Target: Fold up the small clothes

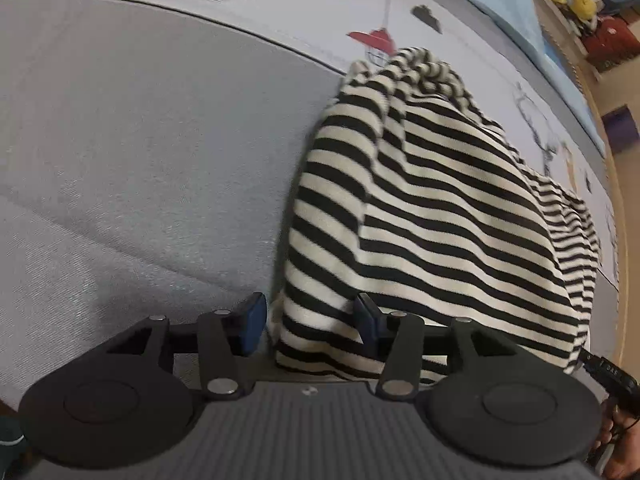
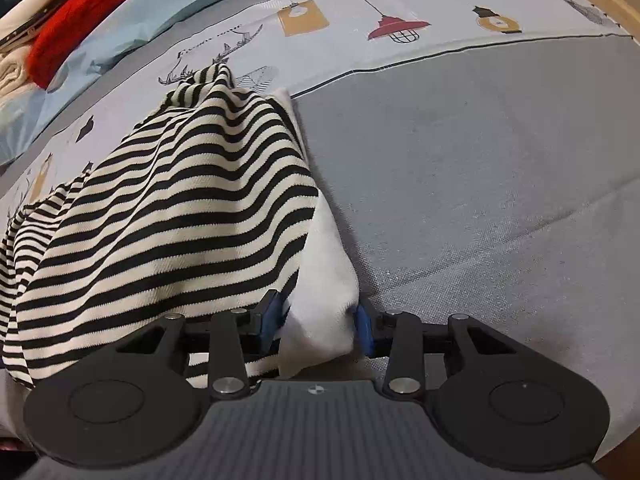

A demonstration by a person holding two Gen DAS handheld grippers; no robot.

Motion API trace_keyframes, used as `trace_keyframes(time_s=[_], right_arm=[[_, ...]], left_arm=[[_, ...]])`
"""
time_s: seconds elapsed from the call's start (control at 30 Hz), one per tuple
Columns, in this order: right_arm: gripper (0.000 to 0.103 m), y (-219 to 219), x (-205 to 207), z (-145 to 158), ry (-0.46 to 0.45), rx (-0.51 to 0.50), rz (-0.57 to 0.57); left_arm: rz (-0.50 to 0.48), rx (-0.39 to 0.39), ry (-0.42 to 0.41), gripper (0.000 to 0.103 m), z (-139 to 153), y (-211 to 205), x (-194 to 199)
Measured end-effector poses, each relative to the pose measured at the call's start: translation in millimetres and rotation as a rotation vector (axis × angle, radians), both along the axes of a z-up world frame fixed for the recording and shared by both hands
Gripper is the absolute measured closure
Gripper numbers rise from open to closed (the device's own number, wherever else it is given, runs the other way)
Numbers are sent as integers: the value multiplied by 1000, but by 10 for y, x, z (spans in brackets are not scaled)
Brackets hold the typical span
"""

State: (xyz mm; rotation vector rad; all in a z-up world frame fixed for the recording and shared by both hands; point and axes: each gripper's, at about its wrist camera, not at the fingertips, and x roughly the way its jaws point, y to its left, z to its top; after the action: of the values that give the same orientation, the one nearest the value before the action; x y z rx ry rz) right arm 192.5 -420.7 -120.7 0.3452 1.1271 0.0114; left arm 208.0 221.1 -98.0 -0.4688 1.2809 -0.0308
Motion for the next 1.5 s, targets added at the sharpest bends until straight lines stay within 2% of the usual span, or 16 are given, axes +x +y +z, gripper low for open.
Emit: trace_keyframes(time_s=[0.07,0.1,0.13,0.23,0.3,0.4,0.47,0.53,0.6,0.73,0.9,1.03,1.1,1.2,1.33,1.5], right_arm=[[88,-22,-27,65,-29,15,2],[89,-52,-48,118,-51,31,-8],[90,-89,-74,195,-81,56,-24],[90,-243,-224,482,-193,156,-101],[91,-318,-359,601,-238,199,-144],[91,-349,-472,539,-181,177,-181],[91,-332,-425,247,-9,118,-192],[91,-269,-390,-28,133,69,-185],[89,-144,-368,-26,124,8,-151],[80,-109,-407,162,44,-74,-181],[78,-121,-482,455,-144,-159,-143],[78,21,-413,397,-153,10,24],[78,143,-352,271,-89,-28,91],[80,195,-267,-46,76,-119,106],[78,172,-248,131,-1,-118,70],[78,486,-217,460,-242,-23,177]], left_arm=[[-45,-3,-36,89,39,-59,-2],[-67,17,-64,100,88,-91,-12],[-64,51,-122,101,196,-87,-54],[-4,1,-303,101,542,44,-247],[11,5,-335,101,632,112,-388],[-9,66,-193,102,418,108,-383],[-60,107,-42,102,158,47,-320],[-114,167,35,99,29,-48,-298],[-115,205,-19,98,131,-94,-314],[-72,192,-232,78,517,-105,-408],[-184,200,-326,78,634,-380,-388],[-308,228,-164,75,301,-605,-253],[-307,319,-29,65,61,-625,-184],[-232,288,-15,59,46,-529,-128],[-183,245,-125,60,277,-525,-127],[-237,167,-297,60,534,-949,-29]])
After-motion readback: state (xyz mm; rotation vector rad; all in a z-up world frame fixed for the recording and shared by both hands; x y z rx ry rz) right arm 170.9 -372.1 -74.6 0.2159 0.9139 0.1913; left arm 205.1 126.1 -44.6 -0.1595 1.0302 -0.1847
